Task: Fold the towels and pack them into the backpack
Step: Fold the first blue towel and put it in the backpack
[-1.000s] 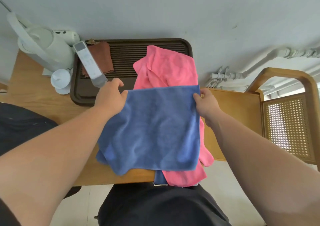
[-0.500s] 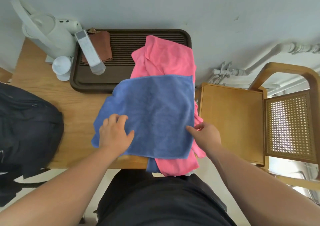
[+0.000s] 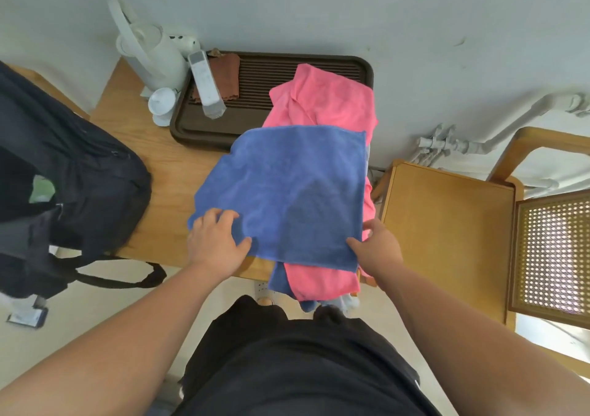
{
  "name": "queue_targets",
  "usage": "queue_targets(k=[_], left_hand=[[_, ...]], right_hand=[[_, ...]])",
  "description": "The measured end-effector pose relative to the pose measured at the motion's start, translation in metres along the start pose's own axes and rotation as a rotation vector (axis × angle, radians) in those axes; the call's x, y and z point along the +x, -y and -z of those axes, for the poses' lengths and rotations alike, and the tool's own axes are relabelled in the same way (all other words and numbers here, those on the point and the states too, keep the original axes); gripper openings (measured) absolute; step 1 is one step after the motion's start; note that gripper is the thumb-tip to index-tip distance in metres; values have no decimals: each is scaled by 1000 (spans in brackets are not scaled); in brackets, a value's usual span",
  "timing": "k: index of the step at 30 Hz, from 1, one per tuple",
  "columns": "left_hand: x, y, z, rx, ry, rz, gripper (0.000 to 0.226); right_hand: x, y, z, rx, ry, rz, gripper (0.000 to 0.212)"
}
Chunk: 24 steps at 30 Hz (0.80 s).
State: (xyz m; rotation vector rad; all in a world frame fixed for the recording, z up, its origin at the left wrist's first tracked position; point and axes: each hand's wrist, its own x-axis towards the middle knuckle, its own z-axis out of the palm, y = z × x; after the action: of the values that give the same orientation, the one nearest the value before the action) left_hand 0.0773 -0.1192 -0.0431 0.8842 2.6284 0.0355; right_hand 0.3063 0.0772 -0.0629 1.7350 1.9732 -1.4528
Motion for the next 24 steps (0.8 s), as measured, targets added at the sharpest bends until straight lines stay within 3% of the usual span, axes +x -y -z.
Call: queue_targets(k=[4,9,12,17,24], left_hand=[[-2,15,5,-95,8,115,54],[25,51,12,-301,27,352,59],[51,73,12,-443,124,442,60],[79,86,8,-666,310,362,16],[89,82,16,-938,407,315,24]], right_hand=[[-5,2,2,-27,-130,-22,55],[-10,43,-22,-23,-187,218,55],[-13,75,-49,-98,-157,325,51],[-12,123,-99,-346,34,417,50],[-5,204,-150,-652,121,534,45]])
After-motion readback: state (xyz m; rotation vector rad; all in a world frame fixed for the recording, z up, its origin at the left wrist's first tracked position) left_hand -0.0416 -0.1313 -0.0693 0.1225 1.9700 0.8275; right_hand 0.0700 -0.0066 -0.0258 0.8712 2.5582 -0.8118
